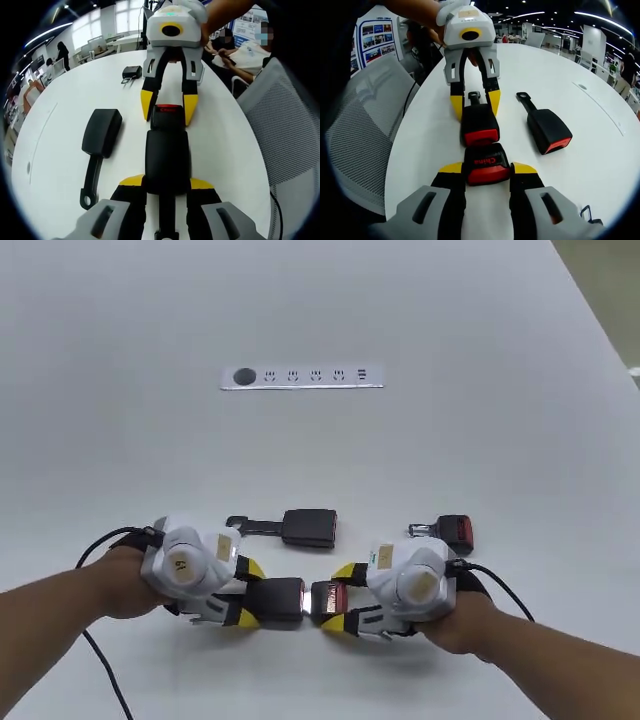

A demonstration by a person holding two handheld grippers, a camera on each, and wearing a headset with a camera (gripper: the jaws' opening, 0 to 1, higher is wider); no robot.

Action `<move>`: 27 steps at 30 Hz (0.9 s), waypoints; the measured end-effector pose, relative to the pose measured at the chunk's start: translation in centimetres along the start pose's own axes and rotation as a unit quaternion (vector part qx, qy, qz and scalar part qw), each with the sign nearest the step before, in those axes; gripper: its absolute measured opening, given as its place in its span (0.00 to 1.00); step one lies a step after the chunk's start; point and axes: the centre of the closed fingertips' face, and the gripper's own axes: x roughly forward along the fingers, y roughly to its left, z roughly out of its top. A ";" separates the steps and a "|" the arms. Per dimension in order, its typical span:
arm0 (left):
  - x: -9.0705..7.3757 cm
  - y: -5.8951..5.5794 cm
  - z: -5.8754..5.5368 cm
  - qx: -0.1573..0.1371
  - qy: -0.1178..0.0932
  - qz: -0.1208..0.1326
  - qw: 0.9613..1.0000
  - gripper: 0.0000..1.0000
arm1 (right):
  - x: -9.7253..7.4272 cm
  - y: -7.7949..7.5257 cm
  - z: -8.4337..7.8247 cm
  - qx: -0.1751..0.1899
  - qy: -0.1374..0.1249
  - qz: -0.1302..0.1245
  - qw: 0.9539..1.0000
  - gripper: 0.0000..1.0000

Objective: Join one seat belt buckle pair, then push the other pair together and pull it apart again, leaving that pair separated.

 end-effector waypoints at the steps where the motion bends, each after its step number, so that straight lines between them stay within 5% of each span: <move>1: 0.0 0.0 0.0 -0.001 0.000 -0.001 1.000 0.30 | 0.0 -0.1 0.0 -0.001 0.000 0.000 1.000 0.31; 22: 0.0 0.2 -0.2 -0.005 0.002 -0.009 1.000 0.30 | 0.0 0.0 0.1 0.003 -0.007 -0.005 1.000 0.32; 27: 0.0 0.2 -0.2 0.012 0.024 -0.008 1.000 0.31 | 0.1 0.1 0.1 0.002 -0.002 -0.010 1.000 0.33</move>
